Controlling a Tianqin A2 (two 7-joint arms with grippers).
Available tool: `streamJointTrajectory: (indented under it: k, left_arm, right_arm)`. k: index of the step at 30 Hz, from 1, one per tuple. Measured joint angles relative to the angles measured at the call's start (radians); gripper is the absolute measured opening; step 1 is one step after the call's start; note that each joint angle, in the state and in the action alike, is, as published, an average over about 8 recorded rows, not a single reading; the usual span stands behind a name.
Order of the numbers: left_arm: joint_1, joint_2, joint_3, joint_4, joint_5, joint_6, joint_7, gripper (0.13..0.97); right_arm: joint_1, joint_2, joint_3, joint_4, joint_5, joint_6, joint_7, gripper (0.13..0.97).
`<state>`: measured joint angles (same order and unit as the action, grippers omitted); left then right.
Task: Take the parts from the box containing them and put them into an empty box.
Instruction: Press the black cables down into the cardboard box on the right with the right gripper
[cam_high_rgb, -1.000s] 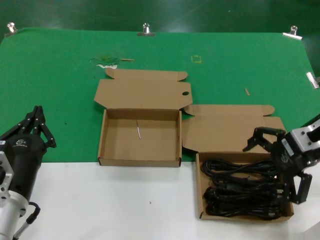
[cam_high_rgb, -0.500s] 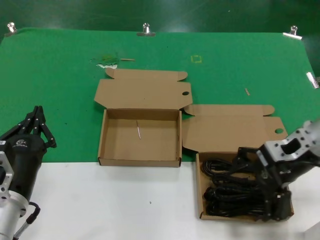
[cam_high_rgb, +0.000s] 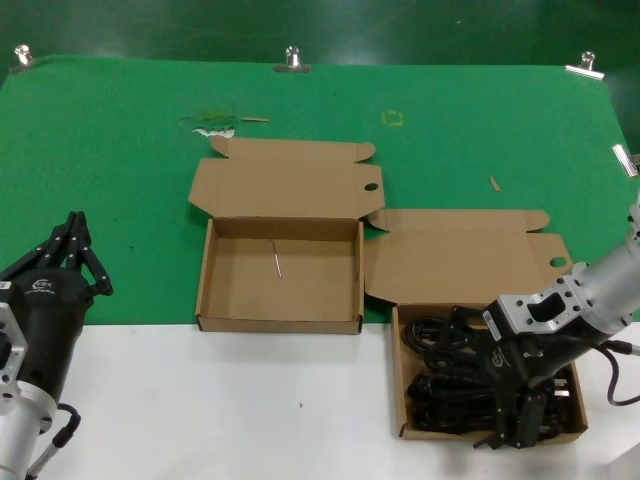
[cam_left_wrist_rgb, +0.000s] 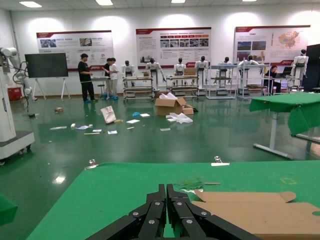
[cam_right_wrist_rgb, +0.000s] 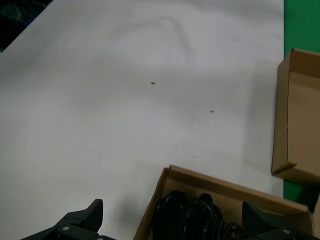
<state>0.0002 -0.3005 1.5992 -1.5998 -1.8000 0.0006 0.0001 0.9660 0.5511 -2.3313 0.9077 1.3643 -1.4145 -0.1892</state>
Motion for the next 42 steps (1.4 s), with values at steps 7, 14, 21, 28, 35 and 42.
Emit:
streamJointTrajectory:
  k: [7, 14, 21, 28, 35, 42]
  left_arm:
    - [0.0, 0.0, 0.0, 0.0, 0.0, 0.0, 0.0, 0.151]
    - [0.0, 0.0, 0.0, 0.0, 0.0, 0.0, 0.0, 0.151]
    - [0.0, 0.0, 0.0, 0.0, 0.0, 0.0, 0.0, 0.151]
    - [0.0, 0.0, 0.0, 0.0, 0.0, 0.0, 0.0, 0.151]
    - [0.0, 0.0, 0.0, 0.0, 0.0, 0.0, 0.0, 0.151]
    - [0.0, 0.0, 0.0, 0.0, 0.0, 0.0, 0.0, 0.151]
  right_arm:
    - [-0.015, -0.012, 0.016, -0.064, -0.003, 0.03, -0.042, 0.966]
    - [-0.004, -0.038, 0.03, -0.16, -0.011, 0.067, -0.088, 0.966]
    - [0.046, -0.083, 0.04, -0.314, -0.027, 0.113, -0.158, 0.966]
    - [0.061, -0.099, 0.055, -0.366, -0.027, 0.127, -0.184, 0.966]
    - [0.042, -0.092, 0.066, -0.333, -0.02, 0.117, -0.171, 0.948]
    - [0.047, -0.099, 0.071, -0.358, -0.023, 0.121, -0.186, 0.893]
